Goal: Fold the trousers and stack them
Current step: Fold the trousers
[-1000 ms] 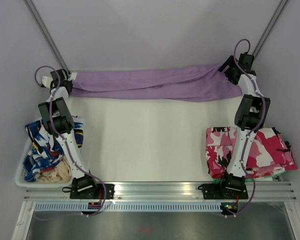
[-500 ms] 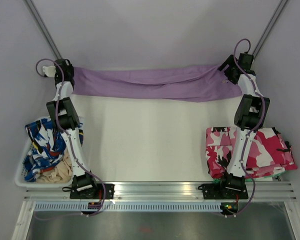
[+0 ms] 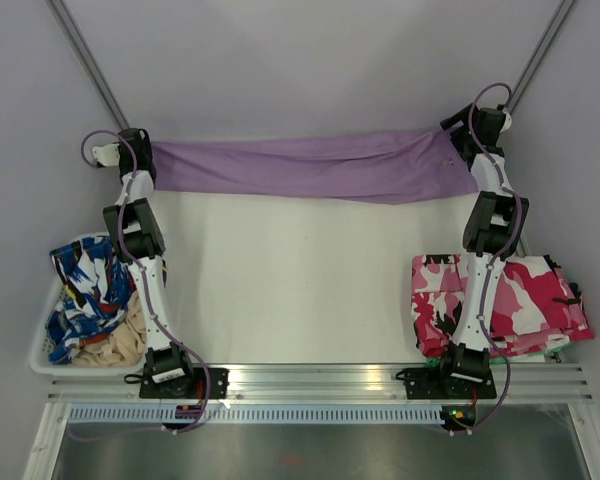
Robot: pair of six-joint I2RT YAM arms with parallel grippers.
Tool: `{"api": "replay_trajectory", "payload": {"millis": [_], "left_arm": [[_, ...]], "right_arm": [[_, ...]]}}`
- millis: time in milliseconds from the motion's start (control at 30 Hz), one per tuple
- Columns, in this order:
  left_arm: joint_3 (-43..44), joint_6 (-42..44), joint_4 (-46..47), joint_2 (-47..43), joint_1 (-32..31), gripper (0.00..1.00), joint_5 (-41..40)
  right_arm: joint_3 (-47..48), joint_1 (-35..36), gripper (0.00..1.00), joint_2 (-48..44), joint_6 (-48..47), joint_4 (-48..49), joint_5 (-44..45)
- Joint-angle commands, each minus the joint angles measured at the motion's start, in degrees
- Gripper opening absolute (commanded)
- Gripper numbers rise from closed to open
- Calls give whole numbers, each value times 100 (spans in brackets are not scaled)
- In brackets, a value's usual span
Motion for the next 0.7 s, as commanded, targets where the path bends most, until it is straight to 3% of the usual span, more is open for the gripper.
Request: {"api": "replay_trajectory", "payload": {"millis": [0,267,533,567,600,667], "left_arm": [[619,-222,503,272,6,2,-245],[664,94,1663,615,-126,2,-237],[655,-29,1691,660,-188,4,-149],[638,-21,1647,625,-188,7,-88],[594,58,1629,528,-188,19,-43],[515,260,1586,370,-179,32,175]], "right_arm": [[889,-118,98,520,539,610,176],[900,-118,97,881,687,1594,343],[1033,-48,97,882,504,1218,282],[1015,-39,97,760,364,1156,290],[998,-39,97,689,267,1086,290],[980,-21,98,418,-66,813,264]]}}
